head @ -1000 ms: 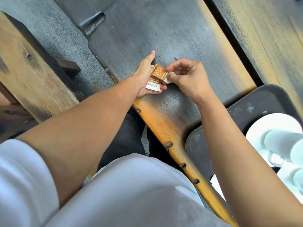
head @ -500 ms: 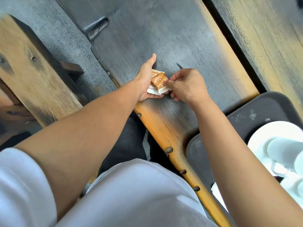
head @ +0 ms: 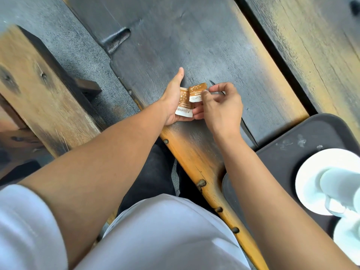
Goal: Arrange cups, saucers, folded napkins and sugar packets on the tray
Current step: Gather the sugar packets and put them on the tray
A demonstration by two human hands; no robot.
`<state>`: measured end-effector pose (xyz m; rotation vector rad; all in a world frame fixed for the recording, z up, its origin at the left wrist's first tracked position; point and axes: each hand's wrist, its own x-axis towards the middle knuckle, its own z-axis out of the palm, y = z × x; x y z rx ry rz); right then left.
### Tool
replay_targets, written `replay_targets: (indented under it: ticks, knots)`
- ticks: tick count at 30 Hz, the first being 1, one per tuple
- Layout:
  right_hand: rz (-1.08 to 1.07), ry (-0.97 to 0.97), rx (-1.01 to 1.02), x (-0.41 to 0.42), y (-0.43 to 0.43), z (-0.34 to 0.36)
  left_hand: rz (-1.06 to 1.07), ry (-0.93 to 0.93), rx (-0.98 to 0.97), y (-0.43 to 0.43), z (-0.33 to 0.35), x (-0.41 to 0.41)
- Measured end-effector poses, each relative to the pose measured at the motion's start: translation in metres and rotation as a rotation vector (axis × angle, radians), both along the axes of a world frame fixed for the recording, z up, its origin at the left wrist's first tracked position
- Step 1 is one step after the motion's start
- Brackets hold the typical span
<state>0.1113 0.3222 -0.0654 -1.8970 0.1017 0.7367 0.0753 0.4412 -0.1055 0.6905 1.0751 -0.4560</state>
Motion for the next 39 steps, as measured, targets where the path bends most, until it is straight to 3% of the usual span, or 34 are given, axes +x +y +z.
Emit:
replay_targets:
  ticks: [8, 18, 32, 39]
  knots:
    - [0.207, 0.200, 0.057, -0.002, 0.001, 0.002, -0.047, 0.028, 0.050, 0.001, -0.004, -0.001]
    - [0.622, -0.104, -0.149, 0.017, -0.007, -0.019, -0.005, 0.064, 0.043, 0.001, -0.005, 0.000]
    - [0.569, -0.210, -0.116, 0.010, -0.003, -0.034, -0.035, 0.038, 0.118, -0.001, -0.003, 0.001]
    - [0.541, -0.134, -0.087, 0.007, -0.002, -0.031, -0.064, 0.064, 0.240, -0.002, -0.005, 0.001]
